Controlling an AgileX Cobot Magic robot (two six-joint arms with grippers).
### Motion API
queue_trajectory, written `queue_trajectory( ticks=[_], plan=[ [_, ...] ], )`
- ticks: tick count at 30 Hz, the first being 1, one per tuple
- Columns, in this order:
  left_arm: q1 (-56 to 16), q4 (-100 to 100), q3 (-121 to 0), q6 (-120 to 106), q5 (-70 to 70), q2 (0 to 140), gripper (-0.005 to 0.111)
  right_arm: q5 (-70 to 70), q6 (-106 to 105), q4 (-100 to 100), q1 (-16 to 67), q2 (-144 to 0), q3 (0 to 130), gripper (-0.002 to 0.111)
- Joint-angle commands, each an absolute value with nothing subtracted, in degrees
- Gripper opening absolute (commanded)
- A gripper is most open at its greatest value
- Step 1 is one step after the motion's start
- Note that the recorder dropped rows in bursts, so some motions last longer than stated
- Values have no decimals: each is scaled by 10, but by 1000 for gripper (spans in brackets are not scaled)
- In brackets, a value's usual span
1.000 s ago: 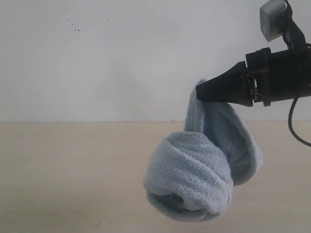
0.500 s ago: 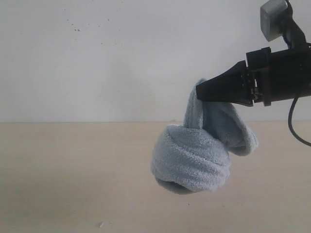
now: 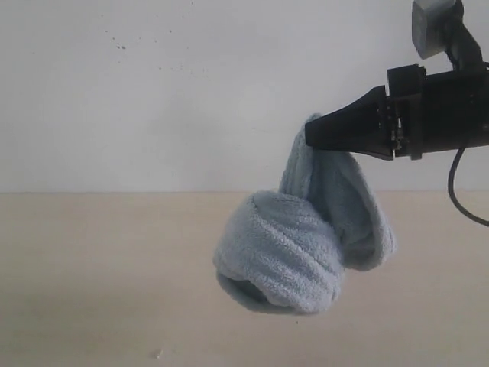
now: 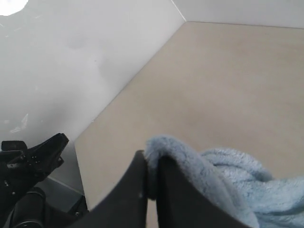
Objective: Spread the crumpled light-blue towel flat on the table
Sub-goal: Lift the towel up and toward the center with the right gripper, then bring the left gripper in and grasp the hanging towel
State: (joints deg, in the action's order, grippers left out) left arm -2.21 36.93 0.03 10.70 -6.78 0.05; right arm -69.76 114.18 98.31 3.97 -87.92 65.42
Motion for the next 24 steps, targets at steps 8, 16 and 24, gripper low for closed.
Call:
queue_trajectory(
  ticks=[8, 16, 24],
  plan=[
    [-26, 999, -21, -548, -317, 8, 4, -700, 1107, 963, 140, -873, 654, 1],
    [-26, 999, -64, -778, -415, 303, 52, -700, 1093, 928, 145, -873, 654, 1],
    [-26, 999, -205, -875, -497, 538, 65, -700, 1071, 904, 145, -873, 654, 1]
  ],
)
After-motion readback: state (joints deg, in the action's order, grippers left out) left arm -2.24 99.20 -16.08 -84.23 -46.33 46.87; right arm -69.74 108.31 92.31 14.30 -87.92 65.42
